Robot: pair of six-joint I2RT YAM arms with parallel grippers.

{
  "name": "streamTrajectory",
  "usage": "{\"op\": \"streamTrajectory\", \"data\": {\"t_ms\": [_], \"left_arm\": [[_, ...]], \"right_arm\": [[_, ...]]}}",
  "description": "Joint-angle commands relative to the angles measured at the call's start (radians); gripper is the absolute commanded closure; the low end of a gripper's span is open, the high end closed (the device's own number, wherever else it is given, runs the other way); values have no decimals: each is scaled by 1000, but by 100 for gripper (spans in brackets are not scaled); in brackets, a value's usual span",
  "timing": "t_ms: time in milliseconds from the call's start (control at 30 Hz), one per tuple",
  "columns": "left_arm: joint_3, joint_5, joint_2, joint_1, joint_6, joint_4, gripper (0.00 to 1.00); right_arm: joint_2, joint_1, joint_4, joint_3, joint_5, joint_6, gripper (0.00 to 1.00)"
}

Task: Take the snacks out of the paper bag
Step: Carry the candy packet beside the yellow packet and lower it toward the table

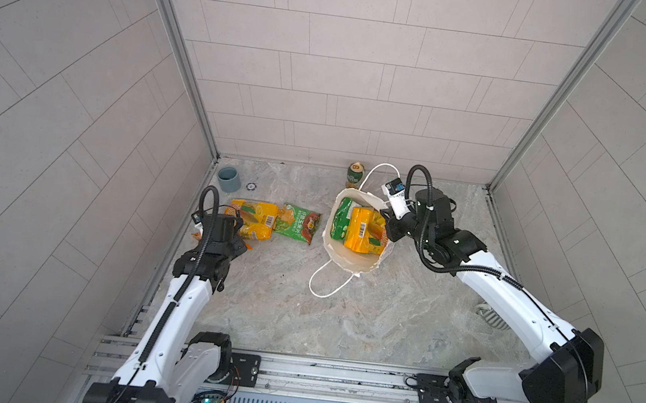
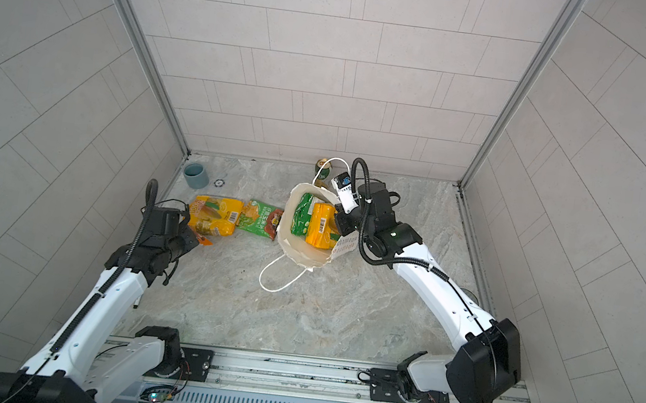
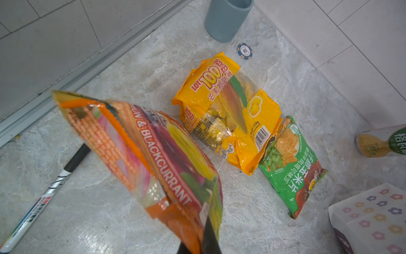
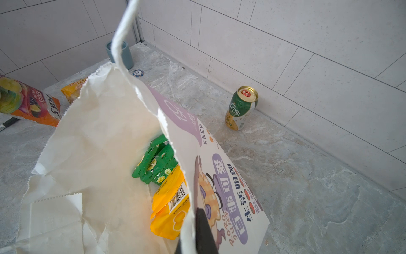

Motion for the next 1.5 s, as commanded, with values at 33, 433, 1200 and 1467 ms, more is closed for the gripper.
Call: {"op": "streamTrajectory", "data": {"t_ms": [33, 433, 1200, 1467], "left_arm": [[-26, 1, 3, 6, -33, 119, 100], [-76, 20, 26, 6, -54, 179, 97], [-91, 108, 20, 5, -84, 170, 78], [-102, 141, -37, 5, -99, 141, 61]], "right_arm": [[-15, -3, 44, 5, -23, 13, 100], [-30, -7, 43, -3, -25, 11, 100], [-39, -10, 49, -14, -26, 14, 100], [-41, -10, 54, -19, -20, 14, 100]]}}
